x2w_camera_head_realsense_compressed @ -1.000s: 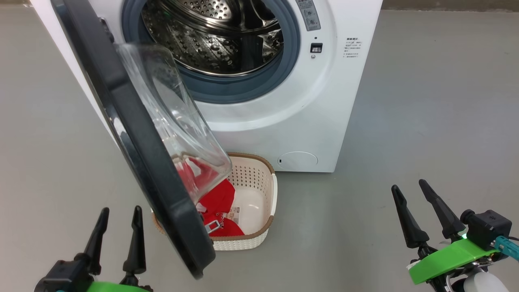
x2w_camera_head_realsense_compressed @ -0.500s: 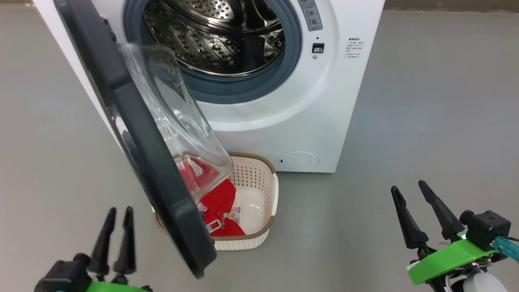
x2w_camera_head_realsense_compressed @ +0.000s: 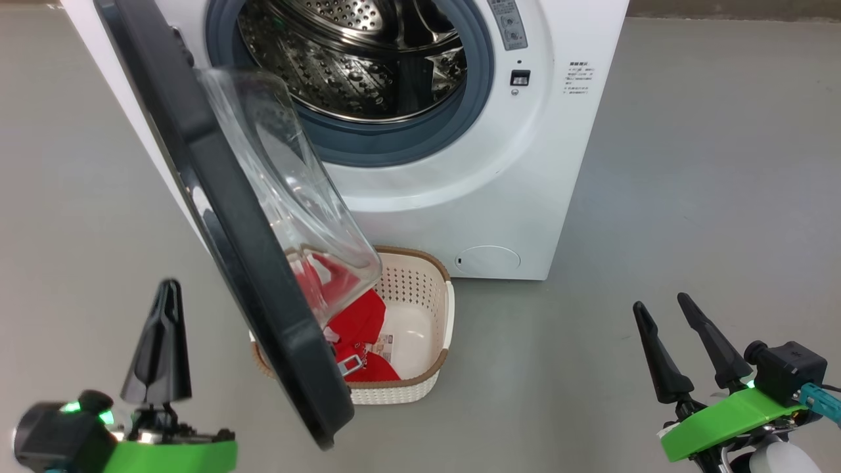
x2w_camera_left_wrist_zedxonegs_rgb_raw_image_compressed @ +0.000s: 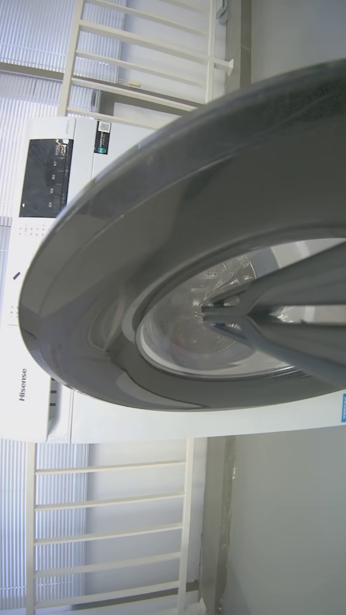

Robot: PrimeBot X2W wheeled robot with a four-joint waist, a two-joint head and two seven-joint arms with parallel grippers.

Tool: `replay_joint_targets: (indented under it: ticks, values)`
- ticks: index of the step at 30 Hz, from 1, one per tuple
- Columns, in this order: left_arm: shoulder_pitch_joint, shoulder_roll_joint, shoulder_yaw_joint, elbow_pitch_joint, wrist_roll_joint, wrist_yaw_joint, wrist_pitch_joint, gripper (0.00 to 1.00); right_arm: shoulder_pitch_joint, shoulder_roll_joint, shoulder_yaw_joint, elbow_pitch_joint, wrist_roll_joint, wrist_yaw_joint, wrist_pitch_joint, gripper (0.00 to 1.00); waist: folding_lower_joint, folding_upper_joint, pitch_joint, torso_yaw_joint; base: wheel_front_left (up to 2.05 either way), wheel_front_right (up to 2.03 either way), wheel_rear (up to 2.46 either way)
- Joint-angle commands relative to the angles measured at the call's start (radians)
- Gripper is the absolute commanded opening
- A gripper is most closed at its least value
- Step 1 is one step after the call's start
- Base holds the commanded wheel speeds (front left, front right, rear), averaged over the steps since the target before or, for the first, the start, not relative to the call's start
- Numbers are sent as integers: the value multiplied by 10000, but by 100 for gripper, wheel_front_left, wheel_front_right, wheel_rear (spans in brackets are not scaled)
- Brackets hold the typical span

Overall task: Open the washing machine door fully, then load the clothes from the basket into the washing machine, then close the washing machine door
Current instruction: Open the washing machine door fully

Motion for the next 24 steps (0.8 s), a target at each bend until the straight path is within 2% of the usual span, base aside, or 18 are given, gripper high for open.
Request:
replay_joint_targets:
  ticks: [1,14,24]
  values:
    - [-491,162,246,-631,80,3,-53,0,-23,-48,177,-210,-1,16,-120,100,0,0,1,16,0,0,0]
    - [-464,174,-1202,-3192,684,-16,-53,0,0,166,191,-236,-1,16,-120,100,0,0,83,22,0,0,0]
    - [-61,175,-2992,-2728,207,-30,287,0,-99,170,219,-205,48,16,-120,100,0,0,222,-99,0,0,0]
